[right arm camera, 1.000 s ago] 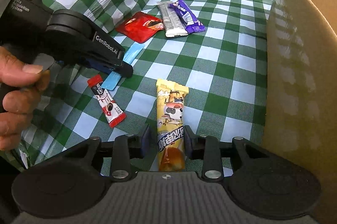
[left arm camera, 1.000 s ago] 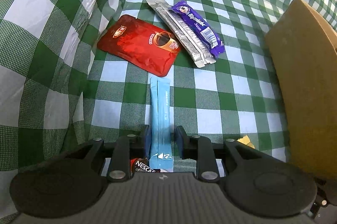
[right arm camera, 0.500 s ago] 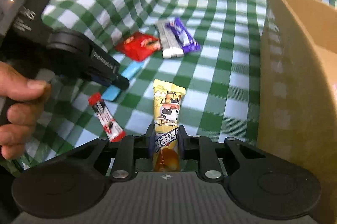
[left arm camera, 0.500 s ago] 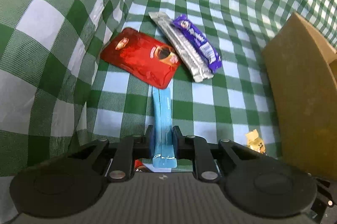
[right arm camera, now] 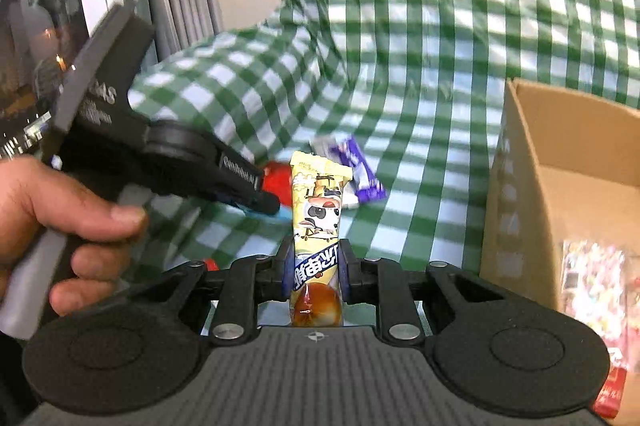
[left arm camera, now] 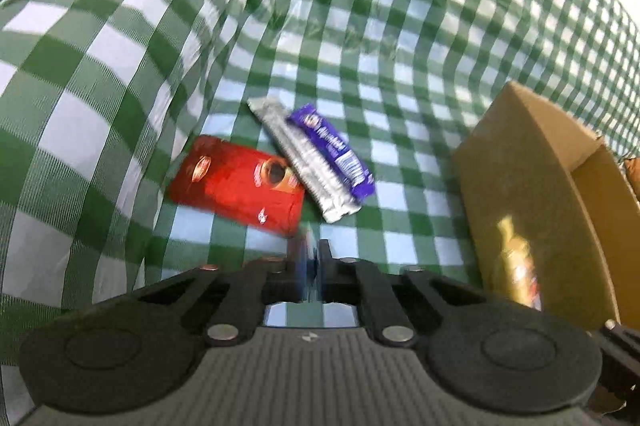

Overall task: Organize snacks
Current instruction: 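Lift the yellow bar with right tool while left tool carries the blue stick over the box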

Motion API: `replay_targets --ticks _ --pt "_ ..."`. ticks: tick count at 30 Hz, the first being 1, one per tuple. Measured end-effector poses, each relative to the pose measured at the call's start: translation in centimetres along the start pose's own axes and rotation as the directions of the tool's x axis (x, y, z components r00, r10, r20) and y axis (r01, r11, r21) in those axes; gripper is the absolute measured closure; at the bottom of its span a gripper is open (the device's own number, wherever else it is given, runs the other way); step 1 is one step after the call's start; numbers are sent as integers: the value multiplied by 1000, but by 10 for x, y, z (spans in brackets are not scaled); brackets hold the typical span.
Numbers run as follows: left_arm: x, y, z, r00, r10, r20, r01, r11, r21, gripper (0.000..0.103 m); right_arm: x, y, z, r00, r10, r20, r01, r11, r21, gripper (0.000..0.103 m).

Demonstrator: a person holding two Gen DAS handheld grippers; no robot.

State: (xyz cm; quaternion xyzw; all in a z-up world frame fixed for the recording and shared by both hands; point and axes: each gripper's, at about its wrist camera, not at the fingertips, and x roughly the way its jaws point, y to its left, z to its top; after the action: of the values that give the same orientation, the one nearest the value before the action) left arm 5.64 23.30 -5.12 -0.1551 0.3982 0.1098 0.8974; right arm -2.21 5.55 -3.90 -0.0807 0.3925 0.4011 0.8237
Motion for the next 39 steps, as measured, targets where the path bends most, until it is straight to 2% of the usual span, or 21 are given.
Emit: replay_targets --ticks 2,6,11,13,16,19,24,26,27,30,32,39 --pt "0 -2 0 1000 -2 -2 2 1000 4 99 -6 0 5 999 7 33 -7 1000 -1 80" --pt "10 4 -2 998 -7 -69 4 999 -36 98 -11 -2 6 999 5 54 -5 1000 -4 80" --pt "19 30 -2 994 2 -106 -21 983 -181 84 1 -6 2 1000 -15 10 14 1000 26 80" --pt "23 36 -3 993 -10 -120 -17 974 -224 66 4 -9 0 1000 -17 -5 17 999 50 80" --pt "30 32 -2 990 19 -141 -46 980 -192 60 7 -12 -2 1000 -15 -21 17 997 78 80" --pt "39 21 -2 987 40 -156 -61 989 -133 60 9 -11 -3 1000 -13 -26 15 996 85 80" --pt "58 2 -6 978 115 -176 -117 993 2 62 10 -10 -5 1000 -7 -26 9 997 81 80" --pt "61 -5 -8 973 160 -167 -151 986 65 73 10 -10 -5 1000 -7 -26 9 997 80 80" --pt "62 -7 -8 971 176 -162 -164 983 85 82 10 -10 -5 1000 -7 -25 9 997 81 80" --pt "59 -1 -6 974 159 -164 -153 987 47 90 9 -12 -5 1000 -10 -20 11 997 82 80" --pt "54 1 -3 978 144 -151 -142 990 27 91 9 -13 -5 1000 -19 -10 19 996 82 80" --pt "20 -3 8 998 60 -22 -60 998 3 91 -10 -12 11 997 -30 78 22 995 99 80"
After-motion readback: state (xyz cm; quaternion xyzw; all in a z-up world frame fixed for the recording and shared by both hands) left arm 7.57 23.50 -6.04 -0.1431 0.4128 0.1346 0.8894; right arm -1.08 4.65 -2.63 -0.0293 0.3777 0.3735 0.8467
